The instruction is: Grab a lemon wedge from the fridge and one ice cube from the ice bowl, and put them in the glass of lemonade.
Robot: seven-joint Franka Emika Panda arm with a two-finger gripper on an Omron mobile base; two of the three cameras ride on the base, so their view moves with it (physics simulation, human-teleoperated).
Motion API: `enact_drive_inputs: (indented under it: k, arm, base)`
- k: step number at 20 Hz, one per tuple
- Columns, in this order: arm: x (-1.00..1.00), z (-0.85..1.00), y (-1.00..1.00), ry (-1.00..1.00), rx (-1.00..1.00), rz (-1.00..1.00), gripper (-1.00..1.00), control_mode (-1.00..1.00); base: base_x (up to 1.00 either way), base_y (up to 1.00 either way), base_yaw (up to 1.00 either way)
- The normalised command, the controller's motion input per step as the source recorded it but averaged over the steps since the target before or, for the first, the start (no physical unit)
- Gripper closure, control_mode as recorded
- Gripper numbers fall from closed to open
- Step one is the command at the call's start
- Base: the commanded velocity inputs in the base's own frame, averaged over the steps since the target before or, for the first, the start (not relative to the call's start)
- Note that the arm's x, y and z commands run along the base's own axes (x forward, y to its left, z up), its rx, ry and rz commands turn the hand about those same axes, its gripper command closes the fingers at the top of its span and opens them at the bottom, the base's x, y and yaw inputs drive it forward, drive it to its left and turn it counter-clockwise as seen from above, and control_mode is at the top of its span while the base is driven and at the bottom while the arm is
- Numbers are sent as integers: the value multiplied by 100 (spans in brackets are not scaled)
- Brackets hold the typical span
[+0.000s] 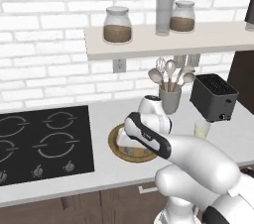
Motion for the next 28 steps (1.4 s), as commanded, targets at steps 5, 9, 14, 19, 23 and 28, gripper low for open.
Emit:
enact_drive_inputs:
  k: [5, 9, 14, 19, 23, 28]
  arm:
    - [10, -16, 7, 0, 0, 0, -100, -100]
    - [16, -1, 0, -1, 0, 0, -100, -100]
    - [7, -4, 0, 0, 0, 0, -100, -100]
    - [5, -13, 0, 0, 0, 0, -100, -100]
    - [12, -13, 0, 0, 0, 0, -100, -100]
    - [12, -12, 1, 0, 0, 0, -100, -100]
  base:
    - [0, 0, 0]
    - [0, 0, 0]
    - [0, 0, 0]
    - [0, 0, 0]
    - [0, 0, 0]
    - [0, 0, 0]
